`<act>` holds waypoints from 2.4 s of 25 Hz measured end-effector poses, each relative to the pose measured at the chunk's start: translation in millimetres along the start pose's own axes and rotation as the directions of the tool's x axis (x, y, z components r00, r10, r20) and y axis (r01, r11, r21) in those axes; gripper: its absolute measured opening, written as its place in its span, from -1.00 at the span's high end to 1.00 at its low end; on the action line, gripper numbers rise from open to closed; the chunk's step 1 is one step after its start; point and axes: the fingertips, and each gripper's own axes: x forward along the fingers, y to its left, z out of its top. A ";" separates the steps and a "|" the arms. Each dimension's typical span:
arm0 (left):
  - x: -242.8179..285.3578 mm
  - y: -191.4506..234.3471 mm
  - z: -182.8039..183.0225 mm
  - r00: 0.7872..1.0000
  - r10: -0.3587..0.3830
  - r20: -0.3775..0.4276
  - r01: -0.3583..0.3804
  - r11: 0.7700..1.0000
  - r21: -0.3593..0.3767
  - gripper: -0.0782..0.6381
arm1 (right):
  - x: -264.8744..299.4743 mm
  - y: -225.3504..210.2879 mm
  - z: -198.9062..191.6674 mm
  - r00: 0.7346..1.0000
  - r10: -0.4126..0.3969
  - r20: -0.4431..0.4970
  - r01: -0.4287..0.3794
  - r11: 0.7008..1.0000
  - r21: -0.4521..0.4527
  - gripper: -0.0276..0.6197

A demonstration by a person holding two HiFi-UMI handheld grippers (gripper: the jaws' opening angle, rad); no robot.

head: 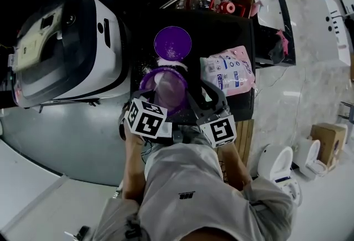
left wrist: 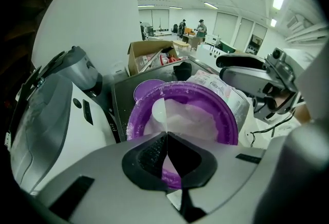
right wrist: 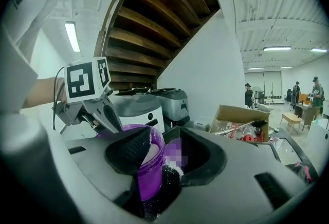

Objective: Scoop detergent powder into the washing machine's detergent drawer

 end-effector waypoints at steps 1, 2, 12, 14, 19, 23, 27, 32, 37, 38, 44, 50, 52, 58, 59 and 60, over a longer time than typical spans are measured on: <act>1.6 0.2 0.7 1.000 0.002 -0.009 -0.002 1.000 0.003 0.74 | 0.4 -1.7 0.9 1.000 0.000 0.002 0.000 1.000 0.000 0.36; 3.4 0.3 1.7 1.000 0.003 -0.017 -0.003 1.000 0.007 0.74 | 0.8 -3.5 1.7 1.000 0.000 0.003 0.000 1.000 0.000 0.36; 16.7 -6.6 5.6 0.994 -0.052 -0.095 0.055 0.998 0.030 0.74 | 1.0 -16.7 1.5 1.000 -0.017 0.007 0.016 1.000 0.021 0.38; 18.5 -10.2 6.2 0.991 -0.070 -0.114 0.076 0.996 0.043 0.74 | 1.0 -18.2 2.0 1.000 -0.019 0.008 0.019 1.000 0.022 0.38; 22.7 -32.4 15.3 0.982 -0.138 -0.133 0.150 0.985 0.086 0.74 | -0.8 -23.0 1.2 1.000 -0.029 0.007 0.029 0.999 0.030 0.38; 23.0 -38.2 16.7 0.976 -0.168 -0.140 0.181 0.980 0.088 0.74 | -4.4 -29.3 -0.1 0.999 -0.046 0.007 0.046 0.998 0.046 0.38; 17.4 -44.2 19.1 0.963 -0.241 -0.119 0.249 0.967 0.057 0.74 | -6.7 -30.9 -3.1 0.999 -0.051 -0.008 0.051 0.997 0.062 0.38; 8.5 -47.9 19.6 0.952 -0.298 -0.070 0.300 0.954 0.022 0.74 | -12.0 -29.3 -9.7 0.997 -0.049 -0.053 0.053 0.996 0.074 0.38; -3.4 -49.4 20.0 0.933 -0.360 0.010 0.360 0.933 -0.022 0.74 | -14.9 -24.5 -8.7 0.996 -0.063 -0.055 0.067 0.995 0.074 0.38; -5.6 -49.8 20.1 0.929 -0.369 0.029 0.370 0.929 -0.028 0.74 | -15.8 -22.9 -8.4 0.996 -0.069 -0.057 0.074 0.994 0.076 0.38; -17.7 -49.7 19.6 0.902 -0.408 0.143 0.420 0.906 -0.060 0.74 | -19.9 -7.6 -10.0 0.994 -0.082 -0.069 0.086 0.994 0.062 0.38; -27.8 -44.1 17.3 0.876 -0.408 0.255 0.440 0.894 -0.080 0.74 | -21.7 12.7 -8.1 0.993 -0.093 -0.075 0.097 0.994 0.044 0.38; -31.6 -42.3 16.8 0.861 -0.414 0.295 0.457 0.885 -0.091 0.74 | -21.1 20.3 -8.6 0.993 -0.091 -0.078 0.094 0.995 0.037 0.38; -37.9 -38.3 7.3 0.827 -0.429 0.364 0.500 0.857 -0.124 0.74 | -20.0 40.8 -8.8 0.992 -0.098 -0.084 0.100 0.995 0.021 0.38; -39.1 -37.6 5.4 0.820 -0.432 0.375 0.507 0.852 -0.129 0.74 | -20.6 43.3 -8.5 0.991 -0.107 -0.086 0.109 0.994 0.022 0.38; -40.7 -36.8 4.0 0.812 -0.435 0.389 0.517 0.846 -0.133 0.74 | -21.0 45.8 -8.3 0.990 -0.114 -0.089 0.116 0.993 0.023 0.38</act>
